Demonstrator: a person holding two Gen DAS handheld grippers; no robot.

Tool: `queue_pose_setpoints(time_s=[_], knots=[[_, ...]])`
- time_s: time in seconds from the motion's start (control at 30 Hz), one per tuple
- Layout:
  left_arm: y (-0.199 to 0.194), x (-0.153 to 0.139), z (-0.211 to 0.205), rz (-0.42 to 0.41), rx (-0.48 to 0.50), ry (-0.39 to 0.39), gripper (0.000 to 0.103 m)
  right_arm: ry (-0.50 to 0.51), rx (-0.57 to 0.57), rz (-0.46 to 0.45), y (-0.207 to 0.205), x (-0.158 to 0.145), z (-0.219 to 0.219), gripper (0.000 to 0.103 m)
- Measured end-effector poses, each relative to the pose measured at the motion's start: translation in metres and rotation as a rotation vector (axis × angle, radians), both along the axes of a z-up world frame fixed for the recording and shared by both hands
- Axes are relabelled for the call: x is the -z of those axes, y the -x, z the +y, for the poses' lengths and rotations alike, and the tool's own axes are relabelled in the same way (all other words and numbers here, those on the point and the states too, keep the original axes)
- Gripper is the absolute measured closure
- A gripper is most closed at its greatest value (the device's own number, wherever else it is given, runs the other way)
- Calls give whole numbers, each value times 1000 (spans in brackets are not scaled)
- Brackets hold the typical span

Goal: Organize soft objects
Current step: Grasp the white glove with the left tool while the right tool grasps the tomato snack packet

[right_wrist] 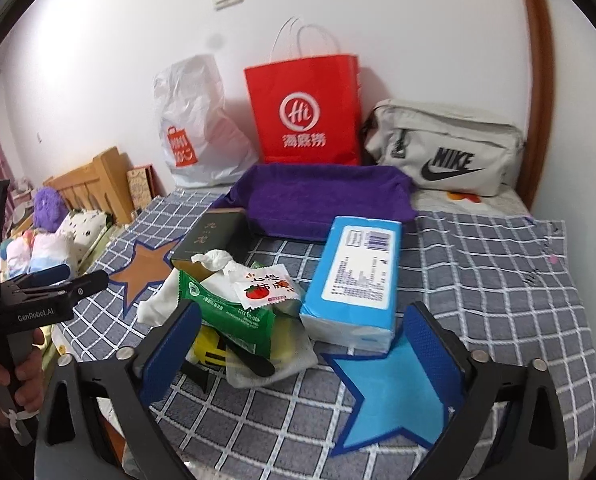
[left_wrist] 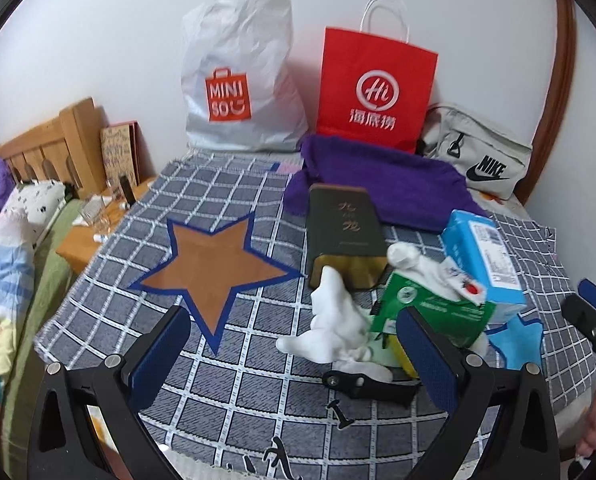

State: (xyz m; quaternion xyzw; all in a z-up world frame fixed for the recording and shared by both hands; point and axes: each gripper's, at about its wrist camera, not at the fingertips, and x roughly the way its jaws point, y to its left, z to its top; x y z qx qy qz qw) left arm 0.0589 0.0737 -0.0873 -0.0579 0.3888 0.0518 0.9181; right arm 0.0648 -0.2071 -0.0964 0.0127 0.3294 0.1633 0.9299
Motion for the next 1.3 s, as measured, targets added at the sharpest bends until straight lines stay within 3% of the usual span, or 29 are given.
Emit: queue_pose_setpoints(time_s=[0.27,0.77,0.87,0.9,0.97,1.3], knots=[[-22,34,9,67,16,51,0,16,-108,73,-49,24,26,12],[-44,59,15,116,54,105,0,72,-218,215,-99,61,63,16],[-47,62,15,126,58,114,0,91,-239,226,-100,65,68,24],[-48,63,15,129,60,116,0,86,-251,264,-103,69,70,36],[-50,65,16,133,60,118,0,57,-262,295,-105,72,68,39],[-51,69,23,136,56,128,0,25,-243,214,-92,49,54,41]])
